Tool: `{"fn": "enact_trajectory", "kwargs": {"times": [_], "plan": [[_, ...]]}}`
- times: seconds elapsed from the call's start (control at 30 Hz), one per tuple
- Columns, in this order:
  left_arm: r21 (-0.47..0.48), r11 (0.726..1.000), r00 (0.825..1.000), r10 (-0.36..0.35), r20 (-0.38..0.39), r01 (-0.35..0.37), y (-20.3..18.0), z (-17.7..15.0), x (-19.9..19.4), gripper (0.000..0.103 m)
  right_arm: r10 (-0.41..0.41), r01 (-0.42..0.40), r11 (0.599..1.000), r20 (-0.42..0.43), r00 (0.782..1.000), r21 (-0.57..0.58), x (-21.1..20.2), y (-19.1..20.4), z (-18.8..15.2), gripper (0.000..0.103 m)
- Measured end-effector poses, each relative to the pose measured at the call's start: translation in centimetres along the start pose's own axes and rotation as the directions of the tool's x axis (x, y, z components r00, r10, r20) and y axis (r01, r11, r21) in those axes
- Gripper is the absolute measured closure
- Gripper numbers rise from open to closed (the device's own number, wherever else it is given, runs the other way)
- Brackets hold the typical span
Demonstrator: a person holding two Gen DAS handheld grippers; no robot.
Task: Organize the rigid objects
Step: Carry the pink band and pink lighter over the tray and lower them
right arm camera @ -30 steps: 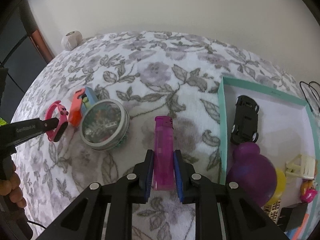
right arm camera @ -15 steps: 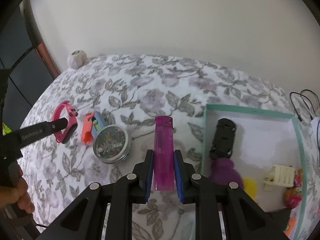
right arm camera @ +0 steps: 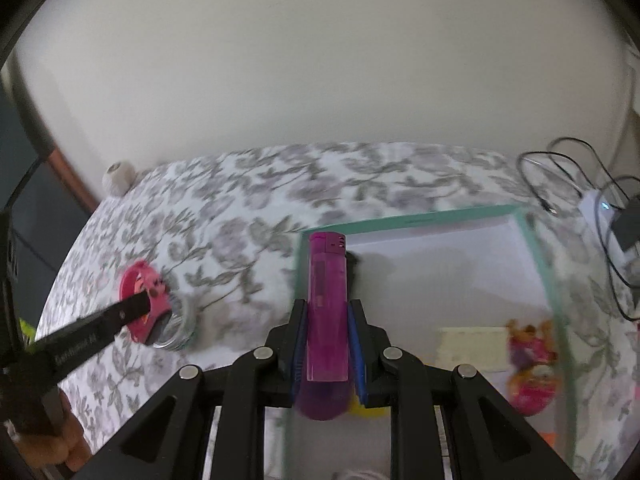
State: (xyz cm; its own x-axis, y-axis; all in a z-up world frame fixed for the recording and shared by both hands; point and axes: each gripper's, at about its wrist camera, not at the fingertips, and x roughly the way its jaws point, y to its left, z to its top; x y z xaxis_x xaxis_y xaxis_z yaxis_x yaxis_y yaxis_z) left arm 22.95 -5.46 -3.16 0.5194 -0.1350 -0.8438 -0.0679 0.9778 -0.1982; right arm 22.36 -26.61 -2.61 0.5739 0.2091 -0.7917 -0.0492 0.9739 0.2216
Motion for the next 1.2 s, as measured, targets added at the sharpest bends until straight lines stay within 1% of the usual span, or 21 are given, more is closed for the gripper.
{"fn": "enact_trajectory", "kwargs": {"times": [0.07,0.13,0.3,0.43,0.53,0.6,0.73,0.8,0.87,0.97,1.03,1.2], "plan": [[0.029,1.0,1.0,-0.01,0.004,0.01,-1.5,-0.2,0.2,0.093,-0.016,0.015,0.999,0.018,1.0,0.04,-0.5,-1.8,0.1,0.082],[0.054,0.998,1.0,-0.025,0.008,0.025,-2.9,-0.3,0.4,0.093,-0.054,0.051,0.996,0.037,0.998,0.074,-1.1,-3.5,0.1,0.082],[0.101,0.992,0.996,-0.083,0.024,0.08,-6.4,-0.2,0.6,0.093,-0.129,0.121,0.984,0.056,0.99,0.13,-1.5,-6.8,0.3,0.082],[0.153,0.983,0.993,-0.114,0.04,0.106,-9.5,-0.1,1.0,0.093,-0.151,0.14,0.975,0.053,0.987,0.171,-1.4,-9.0,0.0,0.082],[0.18,0.975,0.991,-0.136,0.016,0.131,-11.5,-0.3,1.8,0.093,-0.171,0.157,0.967,0.054,0.984,0.199,-1.5,-10.4,-0.3,0.082],[0.204,0.971,0.992,-0.129,0.007,0.125,-12.5,-0.6,2.2,0.093,-0.179,0.166,0.964,0.048,0.983,0.21,-1.3,-11.0,-0.5,0.082],[0.207,0.97,0.992,-0.122,-0.023,0.124,-13.4,-1.2,3.5,0.093,-0.196,0.189,0.962,0.019,0.98,0.195,-0.6,-11.3,-0.9,0.082],[0.221,0.97,0.995,-0.1,-0.023,0.102,-13.7,-1.4,4.0,0.093,-0.196,0.192,0.963,0.007,0.981,0.189,-0.3,-11.3,-1.1,0.082],[0.222,0.97,0.996,-0.091,-0.025,0.094,-14.0,-1.6,4.4,0.093,-0.205,0.203,0.963,-0.005,0.979,0.179,0.0,-11.1,-1.2,0.082],[0.215,0.973,0.996,-0.082,-0.031,0.086,-14.3,-1.6,5.0,0.093,-0.188,0.189,0.966,-0.027,0.982,0.175,0.6,-11.1,-1.2,0.082],[0.21,0.974,0.997,-0.075,-0.034,0.081,-14.4,-1.7,5.3,0.093,-0.194,0.197,0.965,-0.036,0.98,0.173,0.8,-11.0,-1.3,0.082],[0.222,0.974,0.998,-0.041,-0.04,0.049,-14.7,-2.2,5.9,0.093,-0.196,0.201,0.965,-0.044,0.98,0.167,0.9,-10.8,-1.3,0.081]]}}
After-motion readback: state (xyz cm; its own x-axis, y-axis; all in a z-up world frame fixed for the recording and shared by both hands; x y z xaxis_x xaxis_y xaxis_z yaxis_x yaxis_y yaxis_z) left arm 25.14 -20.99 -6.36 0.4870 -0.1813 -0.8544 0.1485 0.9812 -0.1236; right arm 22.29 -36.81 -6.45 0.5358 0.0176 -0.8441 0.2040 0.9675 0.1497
